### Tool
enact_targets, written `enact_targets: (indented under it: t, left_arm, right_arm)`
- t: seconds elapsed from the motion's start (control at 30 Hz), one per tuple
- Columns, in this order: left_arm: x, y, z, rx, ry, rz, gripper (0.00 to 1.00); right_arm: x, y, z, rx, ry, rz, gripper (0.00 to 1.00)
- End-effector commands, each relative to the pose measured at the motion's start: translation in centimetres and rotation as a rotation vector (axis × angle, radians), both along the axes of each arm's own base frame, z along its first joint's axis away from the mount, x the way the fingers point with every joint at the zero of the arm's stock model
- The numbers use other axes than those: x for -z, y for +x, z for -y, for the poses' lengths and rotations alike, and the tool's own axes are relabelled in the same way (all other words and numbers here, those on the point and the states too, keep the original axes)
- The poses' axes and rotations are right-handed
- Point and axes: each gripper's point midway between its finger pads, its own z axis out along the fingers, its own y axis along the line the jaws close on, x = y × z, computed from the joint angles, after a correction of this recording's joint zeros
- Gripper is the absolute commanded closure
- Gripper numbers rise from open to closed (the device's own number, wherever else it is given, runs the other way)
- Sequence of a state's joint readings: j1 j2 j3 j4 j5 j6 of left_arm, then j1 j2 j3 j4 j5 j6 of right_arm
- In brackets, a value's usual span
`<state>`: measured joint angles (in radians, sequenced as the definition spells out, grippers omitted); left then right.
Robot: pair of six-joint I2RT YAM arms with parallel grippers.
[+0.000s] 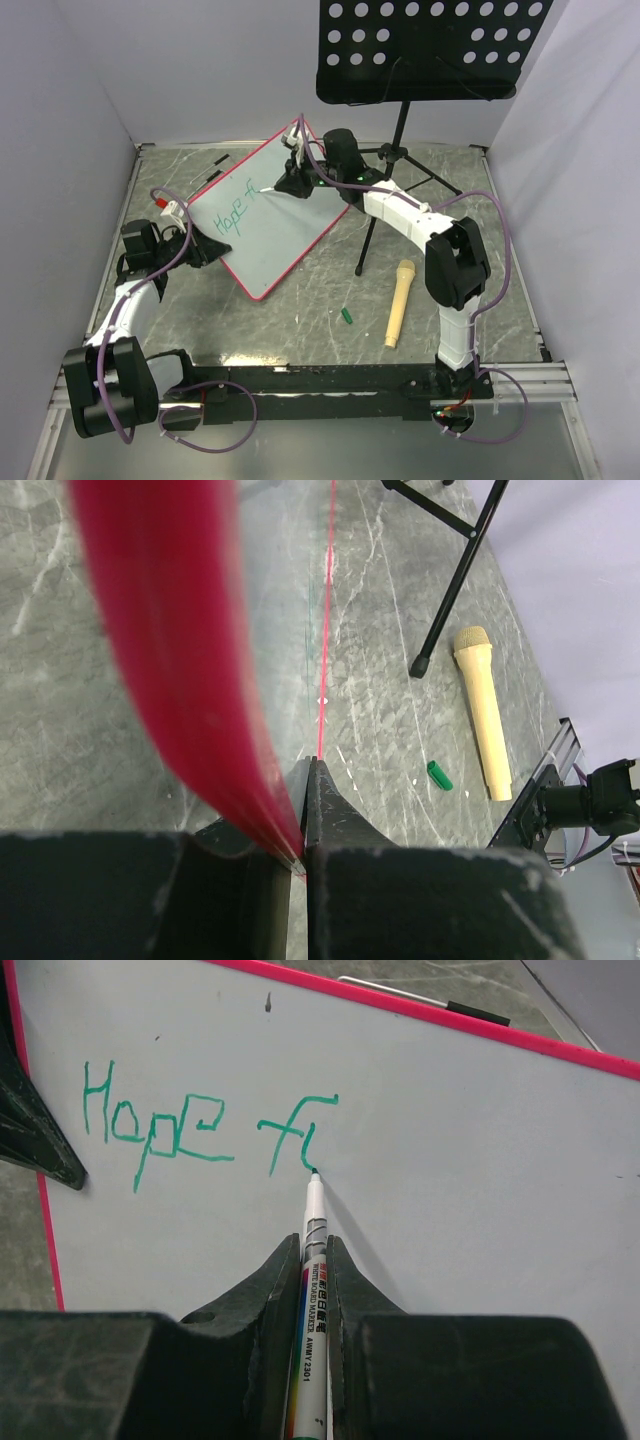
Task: Write a sentence on the whiteboard
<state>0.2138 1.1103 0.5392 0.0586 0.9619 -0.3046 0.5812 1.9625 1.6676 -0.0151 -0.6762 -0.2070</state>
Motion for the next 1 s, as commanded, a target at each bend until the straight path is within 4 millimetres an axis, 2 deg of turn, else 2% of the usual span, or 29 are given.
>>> enact_targets:
  t: [0.0, 0.47, 0.7, 0.97]
  left_arm:
    - [-2.2, 1.5, -0.5, 0.011, 0.075, 0.144, 0.99]
    - [-2.2, 1.5, -0.5, 0.014, 0.073, 0.140, 0.99]
    - [-2.2, 1.5, -0.4, 0.014, 0.072, 0.139, 0.99]
    - [-2.2, 1.5, -0.5, 0.013, 0.074, 0.141, 0.99]
  right_arm:
    - [-2.9, 0.8, 1.0, 0.039, 0.023, 0.072, 1.00]
    - [-5.2, 2.1, 0.0, 0.044, 0.062, 0.092, 1.00]
    - [-4.7, 2.5, -0.3, 0.041, 0.057, 0.074, 1.00]
    - [-3.5, 2.1, -0.2, 0.034, 0.045, 0.053, 1.00]
